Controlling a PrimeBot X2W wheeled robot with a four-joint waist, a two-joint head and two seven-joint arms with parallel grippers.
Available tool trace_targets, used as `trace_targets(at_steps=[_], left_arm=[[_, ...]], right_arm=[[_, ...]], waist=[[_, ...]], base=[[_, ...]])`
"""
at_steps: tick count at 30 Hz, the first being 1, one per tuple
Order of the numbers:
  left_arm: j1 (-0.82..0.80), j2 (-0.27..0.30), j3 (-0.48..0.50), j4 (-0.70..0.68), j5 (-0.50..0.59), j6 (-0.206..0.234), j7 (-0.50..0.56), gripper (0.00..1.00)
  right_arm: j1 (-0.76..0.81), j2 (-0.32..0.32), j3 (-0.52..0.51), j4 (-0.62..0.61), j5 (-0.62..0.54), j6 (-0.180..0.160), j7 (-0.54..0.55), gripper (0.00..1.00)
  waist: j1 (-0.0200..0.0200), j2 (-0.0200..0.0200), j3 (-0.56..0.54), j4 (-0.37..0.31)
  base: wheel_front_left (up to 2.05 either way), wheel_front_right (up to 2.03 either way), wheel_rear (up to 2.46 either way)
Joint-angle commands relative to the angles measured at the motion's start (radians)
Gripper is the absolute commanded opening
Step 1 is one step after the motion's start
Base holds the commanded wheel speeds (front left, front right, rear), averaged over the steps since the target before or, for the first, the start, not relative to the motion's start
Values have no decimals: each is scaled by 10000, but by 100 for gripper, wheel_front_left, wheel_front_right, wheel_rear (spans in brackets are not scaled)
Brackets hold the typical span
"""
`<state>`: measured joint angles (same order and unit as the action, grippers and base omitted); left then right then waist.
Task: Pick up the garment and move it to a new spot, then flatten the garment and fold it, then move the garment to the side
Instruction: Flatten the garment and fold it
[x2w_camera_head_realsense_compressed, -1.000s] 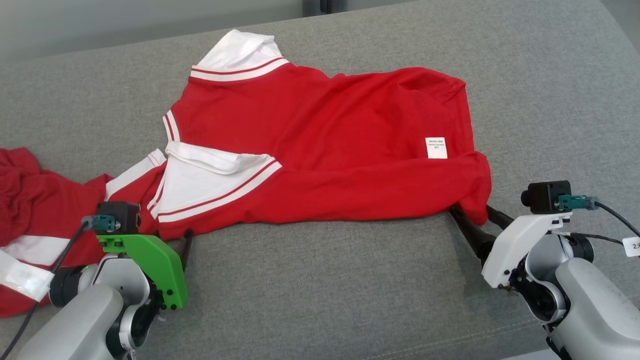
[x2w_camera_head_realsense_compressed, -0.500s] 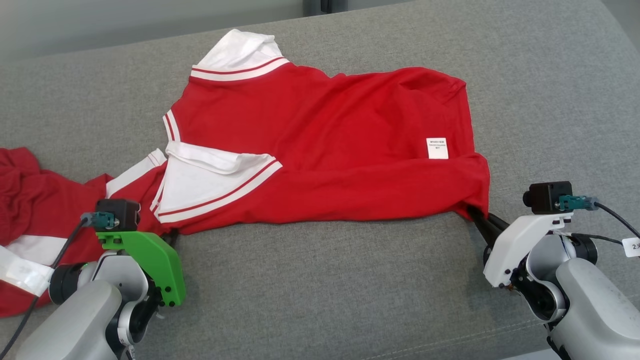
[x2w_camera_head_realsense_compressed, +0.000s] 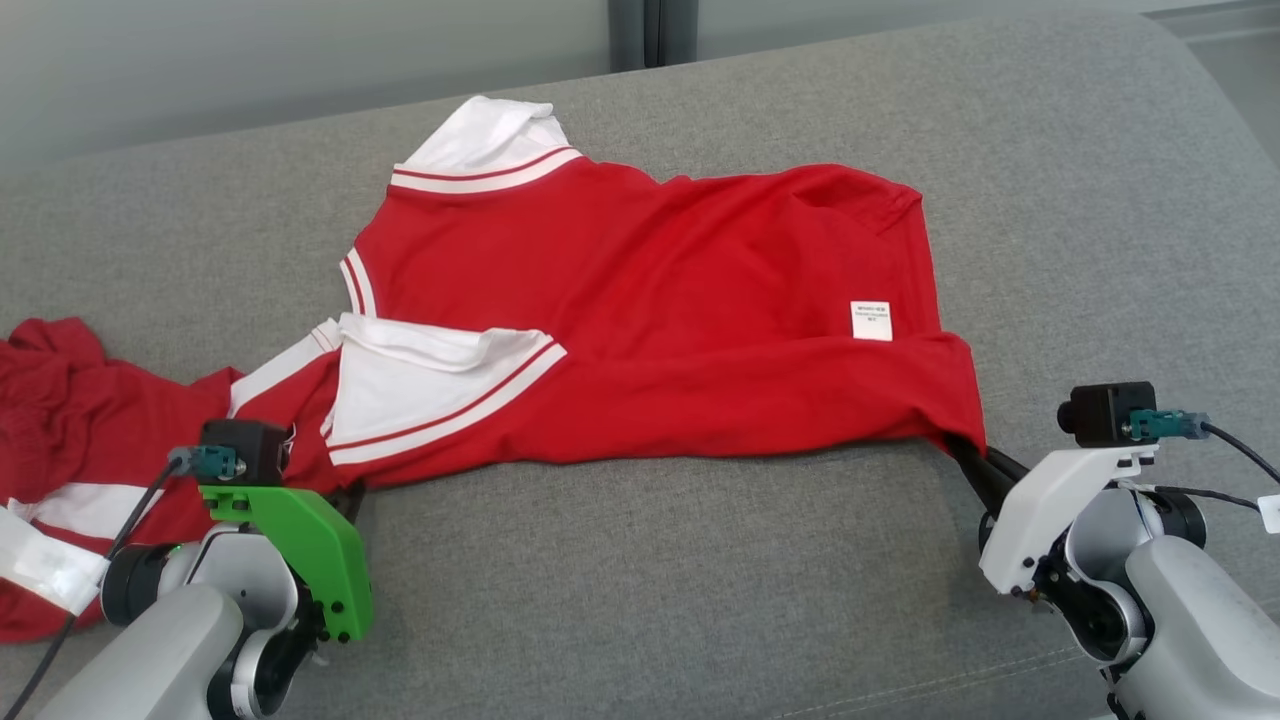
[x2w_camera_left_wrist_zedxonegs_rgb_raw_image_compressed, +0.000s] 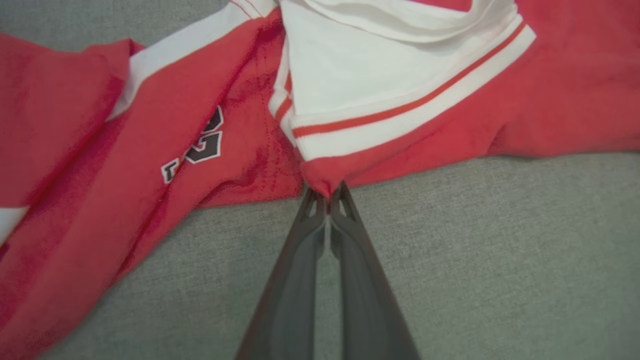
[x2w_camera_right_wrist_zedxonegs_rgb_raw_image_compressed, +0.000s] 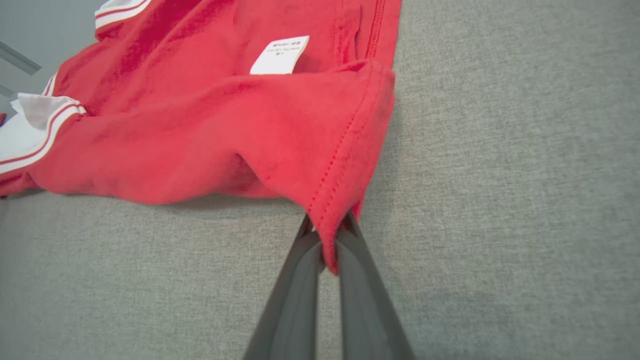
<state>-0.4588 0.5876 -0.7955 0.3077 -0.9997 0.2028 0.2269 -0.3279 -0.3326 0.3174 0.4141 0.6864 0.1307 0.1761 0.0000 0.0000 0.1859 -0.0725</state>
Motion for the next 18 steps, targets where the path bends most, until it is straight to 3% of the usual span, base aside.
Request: trace_targets(at_steps=[1,9,18], left_arm=[[232,166,-44,-150,-36,43,65,0],[1189,837,-339,-1515,-123,376,539,0],[2280,1504,-581,-3265,-350,1116,1045,0]], right_arm=[[216,-109,-50,-90,153,2,94,0],[1178,-907,162,-1127,777,2,985,0],[2204,-1913,-38,-2414,934,2,1964,0]], waist=[[0,0,-261,23],[0,0,-941,227],[0,0,-1239,442]], base=[[0,0,0],[0,0,0],[0,0,0]])
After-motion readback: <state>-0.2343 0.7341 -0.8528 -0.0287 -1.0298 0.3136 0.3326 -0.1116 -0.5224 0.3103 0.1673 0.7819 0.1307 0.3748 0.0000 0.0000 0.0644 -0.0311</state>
